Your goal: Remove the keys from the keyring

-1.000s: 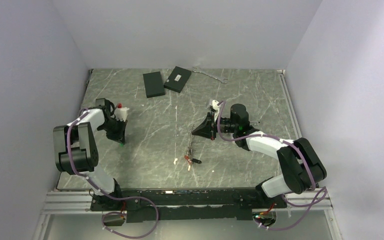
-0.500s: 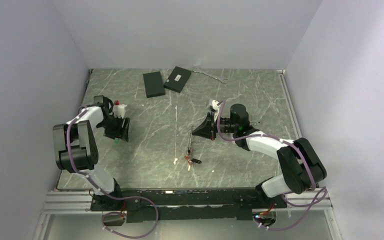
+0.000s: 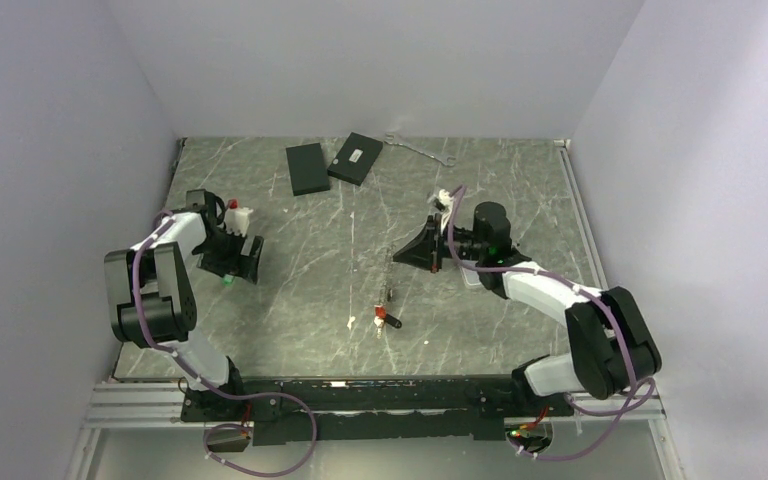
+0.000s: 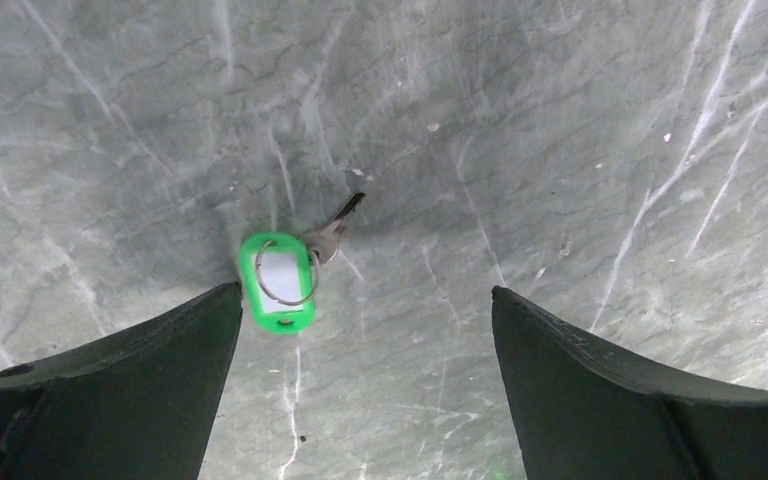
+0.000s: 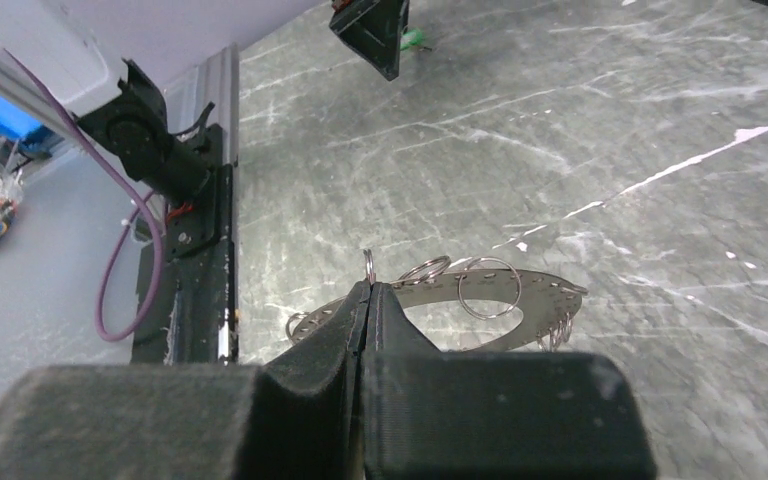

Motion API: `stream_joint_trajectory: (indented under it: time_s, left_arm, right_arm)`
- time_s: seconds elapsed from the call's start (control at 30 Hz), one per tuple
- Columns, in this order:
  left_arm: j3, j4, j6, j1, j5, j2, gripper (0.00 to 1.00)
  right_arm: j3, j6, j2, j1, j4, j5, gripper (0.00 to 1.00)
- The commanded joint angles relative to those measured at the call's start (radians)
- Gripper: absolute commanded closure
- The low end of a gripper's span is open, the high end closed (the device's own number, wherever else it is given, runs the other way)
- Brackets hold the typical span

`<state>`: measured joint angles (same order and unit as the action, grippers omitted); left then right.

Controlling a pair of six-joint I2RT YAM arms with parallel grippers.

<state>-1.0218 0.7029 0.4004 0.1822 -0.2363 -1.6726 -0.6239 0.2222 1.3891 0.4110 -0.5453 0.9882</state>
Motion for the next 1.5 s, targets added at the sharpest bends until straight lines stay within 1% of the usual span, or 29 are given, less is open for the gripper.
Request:
stream_joint_trajectory:
  time_s: [0.0, 0.1, 0.3, 0.5, 0.7, 0.8, 0.93, 1.0, 1.1, 1.2, 1.47]
  left_arm:
    - [-0.032, -0.016, 0.01, 0.005, 0.029, 0.059, 0.01]
    - [-0.039, -0.019, 0.008, 0.006, 0.027, 0.079, 0.01]
    - [-0.069, -0.027, 0.002, 0.007, 0.016, 0.098, 0.01]
    - [-0.103, -0.019, -0.006, 0.005, 0.004, 0.067, 0.0]
    - [-0.114, -0.026, 0.002, 0.004, 0.003, 0.084, 0.01]
    - [-0.102, -0.037, 0.001, 0.004, -0.007, 0.107, 0.01]
    - [-0.098, -0.04, -0.012, 0.005, -0.041, 0.123, 0.01]
    - [-0.098, -0.04, -0.016, 0.004, -0.057, 0.131, 0.0]
    - [-0.09, -0.048, -0.03, 0.003, -0.084, 0.152, 0.0]
    - [-0.073, -0.064, -0.053, 0.003, -0.125, 0.179, 0.0]
    - [-0.021, -0.137, -0.12, 0.0, -0.233, 0.231, 0.01]
  right_arm:
    - [-0.067, 0.072, -0.07, -0.045, 0.008, 0.033, 1.0]
    - [-0.087, 0.069, -0.104, -0.067, 0.106, 0.024, 1.0]
    - [-0.2, -0.093, -0.18, -0.094, 0.502, -0.056, 1.0]
    - [-0.258, -0.159, -0.267, -0.143, 0.717, -0.122, 1.0]
    - [-0.321, -0.288, -0.269, -0.142, 0.895, -0.214, 1.0]
    - [-0.316, -0.311, -0.247, -0.129, 0.898, -0.279, 1.0]
    - [-0.289, -0.293, -0.162, -0.076, 0.799, -0.359, 1.0]
    - [-0.306, -0.294, -0.1, -0.035, 0.761, -0.407, 1.0]
    - [-0.364, -0.288, 0.017, 0.016, 0.724, -0.454, 1.0]
    - [-0.425, -0.274, 0.118, 0.041, 0.678, -0.477, 1.0]
    - [-0.587, -0.285, 0.342, 0.093, 0.61, -0.491, 1.0]
